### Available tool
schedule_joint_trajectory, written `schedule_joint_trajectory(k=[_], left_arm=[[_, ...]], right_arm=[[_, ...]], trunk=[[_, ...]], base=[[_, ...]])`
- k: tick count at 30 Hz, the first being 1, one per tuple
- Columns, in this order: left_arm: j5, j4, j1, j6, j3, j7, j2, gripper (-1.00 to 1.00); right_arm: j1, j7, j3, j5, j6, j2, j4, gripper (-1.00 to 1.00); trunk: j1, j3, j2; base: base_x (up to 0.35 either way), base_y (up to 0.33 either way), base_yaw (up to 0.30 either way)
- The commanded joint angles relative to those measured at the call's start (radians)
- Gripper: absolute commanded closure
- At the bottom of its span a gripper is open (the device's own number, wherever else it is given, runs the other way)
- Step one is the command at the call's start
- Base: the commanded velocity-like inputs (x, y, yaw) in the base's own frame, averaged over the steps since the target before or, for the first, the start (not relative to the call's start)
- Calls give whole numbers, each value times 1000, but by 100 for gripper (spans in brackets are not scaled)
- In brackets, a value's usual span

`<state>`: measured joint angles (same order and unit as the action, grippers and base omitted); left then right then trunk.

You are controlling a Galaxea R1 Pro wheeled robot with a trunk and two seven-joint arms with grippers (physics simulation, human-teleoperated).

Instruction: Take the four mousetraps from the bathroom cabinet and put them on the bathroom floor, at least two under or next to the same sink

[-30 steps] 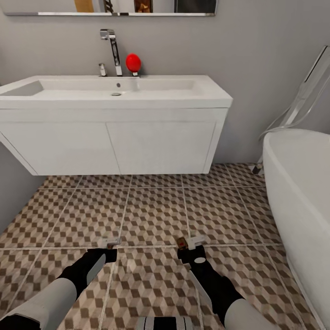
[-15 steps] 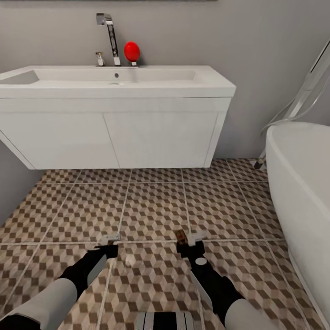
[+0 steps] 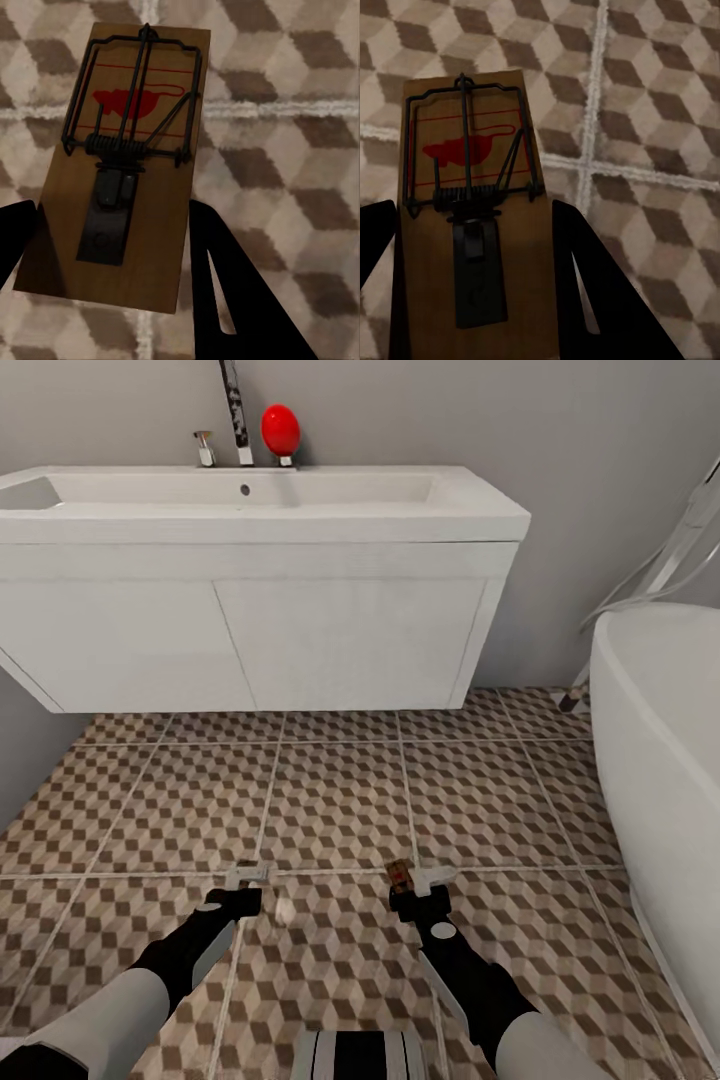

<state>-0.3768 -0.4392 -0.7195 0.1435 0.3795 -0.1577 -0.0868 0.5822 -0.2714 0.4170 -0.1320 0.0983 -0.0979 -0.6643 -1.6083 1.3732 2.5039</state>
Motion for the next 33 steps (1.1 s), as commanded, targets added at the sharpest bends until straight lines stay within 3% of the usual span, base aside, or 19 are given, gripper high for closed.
schedule_joint_trajectory(k=[1,7,23,33], left_arm=[[-5,0,0,-16,8,-7,-2,100],[-5,12,0,-60,9,-7,-4,100],[-5,13,0,-70,9,-8,-4,100],[-5,13,-1,-87,9,-8,-3,100]], right_arm=[[1,-8,6,-14,3,1,-2,100],[1,-8,6,-14,3,2,-1,100],[1,-8,8,-12,-1,3,-1,100],[1,-8,8,-12,-2,3,-1,100]], trunk=[[0,5,1],[-3,28,2],[-10,90,6],[-15,143,8]], base=[[0,0,0],[0,0,0],[0,0,0],[0,0,0]])
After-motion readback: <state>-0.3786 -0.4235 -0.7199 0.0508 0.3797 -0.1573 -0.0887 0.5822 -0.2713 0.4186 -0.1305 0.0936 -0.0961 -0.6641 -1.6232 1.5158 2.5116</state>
